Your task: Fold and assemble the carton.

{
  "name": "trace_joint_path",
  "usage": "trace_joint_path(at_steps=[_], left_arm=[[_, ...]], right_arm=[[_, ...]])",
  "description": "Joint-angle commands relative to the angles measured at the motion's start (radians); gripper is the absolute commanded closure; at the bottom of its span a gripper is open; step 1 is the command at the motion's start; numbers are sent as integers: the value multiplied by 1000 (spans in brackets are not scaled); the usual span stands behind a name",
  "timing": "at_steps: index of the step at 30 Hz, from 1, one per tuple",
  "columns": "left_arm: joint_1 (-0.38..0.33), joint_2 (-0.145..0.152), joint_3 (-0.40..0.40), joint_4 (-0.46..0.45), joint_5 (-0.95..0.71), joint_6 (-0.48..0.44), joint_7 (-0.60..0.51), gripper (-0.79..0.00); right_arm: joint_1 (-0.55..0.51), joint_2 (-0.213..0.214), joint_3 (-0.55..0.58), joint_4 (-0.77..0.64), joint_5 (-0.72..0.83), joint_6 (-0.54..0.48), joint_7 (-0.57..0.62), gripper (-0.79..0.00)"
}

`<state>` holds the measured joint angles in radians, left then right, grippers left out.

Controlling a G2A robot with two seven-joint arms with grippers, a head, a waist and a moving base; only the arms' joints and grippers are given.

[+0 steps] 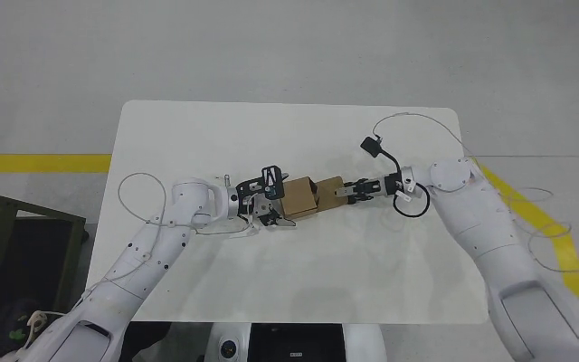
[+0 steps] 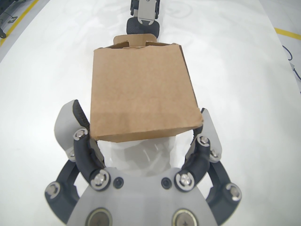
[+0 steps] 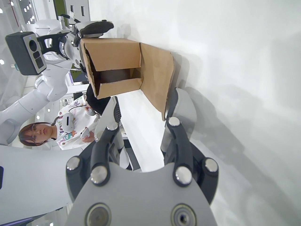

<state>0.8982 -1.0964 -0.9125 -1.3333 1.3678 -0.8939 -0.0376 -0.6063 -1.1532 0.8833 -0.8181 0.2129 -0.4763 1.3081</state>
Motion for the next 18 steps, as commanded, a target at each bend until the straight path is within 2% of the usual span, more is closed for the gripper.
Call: trace_joint_path(at_steps=[1,18], left_arm=[[0,0,0,0,0,0,0,-785],[-1,-3,-1,1,3,-9,-2,-785]], right_arm=[[3,-6,-5,-2,24,-4,6,-366],[26,-38,-53,-87,174,15,51,-363]])
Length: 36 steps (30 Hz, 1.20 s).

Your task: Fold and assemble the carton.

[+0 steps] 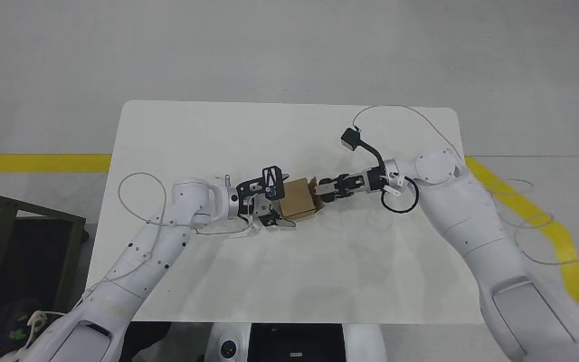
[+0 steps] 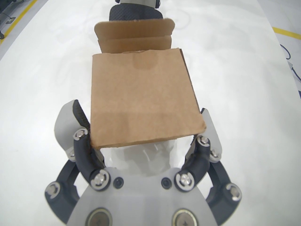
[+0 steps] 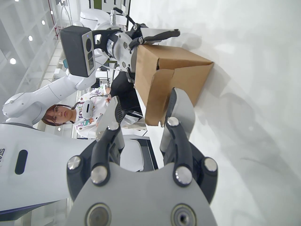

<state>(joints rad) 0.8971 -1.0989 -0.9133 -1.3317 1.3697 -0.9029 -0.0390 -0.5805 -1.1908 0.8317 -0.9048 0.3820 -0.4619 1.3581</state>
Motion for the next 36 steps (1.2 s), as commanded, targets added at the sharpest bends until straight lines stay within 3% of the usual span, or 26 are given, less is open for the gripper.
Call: trace_joint_path(at_steps=[1,24,36], left_arm=[[0,0,0,0,2,0,-1,-785],[2,-2,0,-1,15,-9,3,-785],[3,-2,-1,-3,23,-14,7,-785]], right_arm=[[-1,-1,-3,2,11,1,1,-360],[-16,-35,-23,118,107,56,24,-197],[8,-41,-30,136,46,70,37,-185]])
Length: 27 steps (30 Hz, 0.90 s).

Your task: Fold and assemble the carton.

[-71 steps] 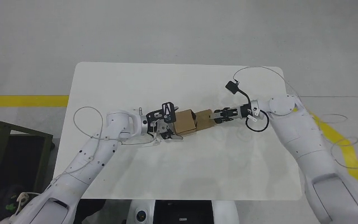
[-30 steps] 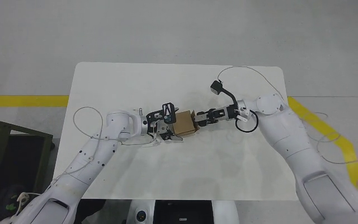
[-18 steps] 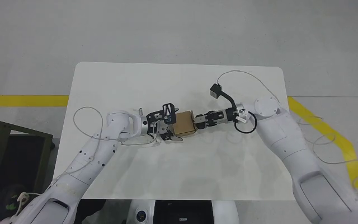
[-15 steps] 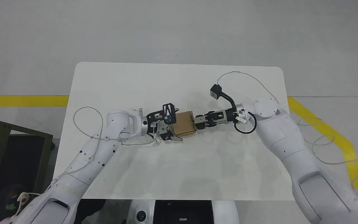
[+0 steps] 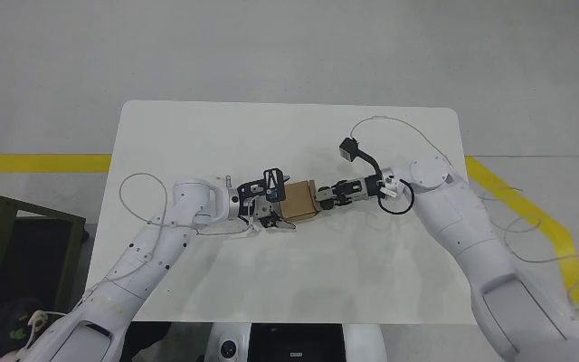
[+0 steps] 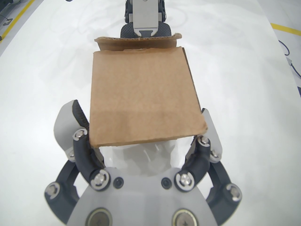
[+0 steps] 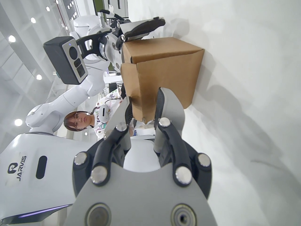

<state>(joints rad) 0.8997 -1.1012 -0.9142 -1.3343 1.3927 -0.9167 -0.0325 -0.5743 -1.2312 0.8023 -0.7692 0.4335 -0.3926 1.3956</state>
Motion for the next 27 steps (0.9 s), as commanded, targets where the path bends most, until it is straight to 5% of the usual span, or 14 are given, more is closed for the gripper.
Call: trace_joint_path(at_steps=[1,27], left_arm=[[0,0,0,0,0,0,0,-785],[1,-3,0,1,6,1,4,-785]], right_arm=[[3,0,-1,0,-11,3,0,-188],[21,-10,-14,-55,-99,26,-22,-154]])
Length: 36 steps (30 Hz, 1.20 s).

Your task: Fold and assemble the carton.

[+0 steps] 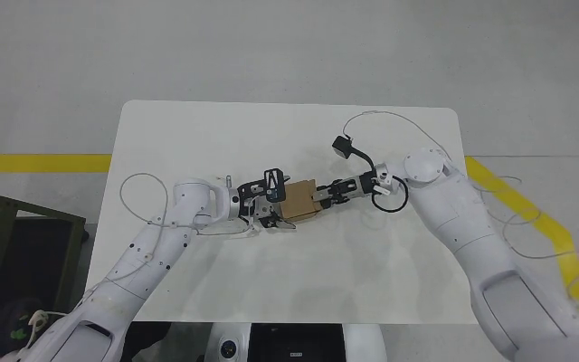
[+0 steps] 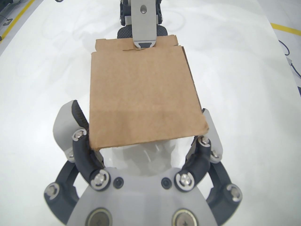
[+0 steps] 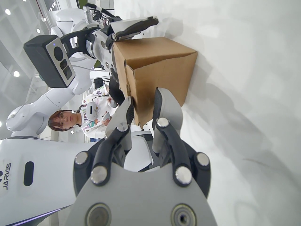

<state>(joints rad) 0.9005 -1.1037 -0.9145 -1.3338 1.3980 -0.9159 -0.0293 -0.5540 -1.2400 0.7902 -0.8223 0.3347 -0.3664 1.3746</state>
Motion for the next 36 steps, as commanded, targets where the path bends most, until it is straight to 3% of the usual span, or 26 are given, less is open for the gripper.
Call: trace_joint_path(at_steps=[1,11,16,20,25,36], left_arm=[[0,0,0,0,1,0,1,-785],[2,0,-3,0,0,0,-1,-785],[2,0,-3,0,-1,-3,-6,-785],[2,-1,-3,0,-1,-5,-7,-785],[2,-1,-3,1,-4,-5,-10,-785],[1,-2,-3,2,-4,-5,-11,-785]], right_arm=[[1,-3,-4,-4,0,0,-2,-157],[-3,-6,11,9,32,-31,12,-360],[-18,4,39,6,50,-43,17,-385],[-32,15,63,-8,47,-49,9,-277],[-45,28,81,-22,9,-42,-4,0],[-60,22,55,-63,-27,-16,-20,0]])
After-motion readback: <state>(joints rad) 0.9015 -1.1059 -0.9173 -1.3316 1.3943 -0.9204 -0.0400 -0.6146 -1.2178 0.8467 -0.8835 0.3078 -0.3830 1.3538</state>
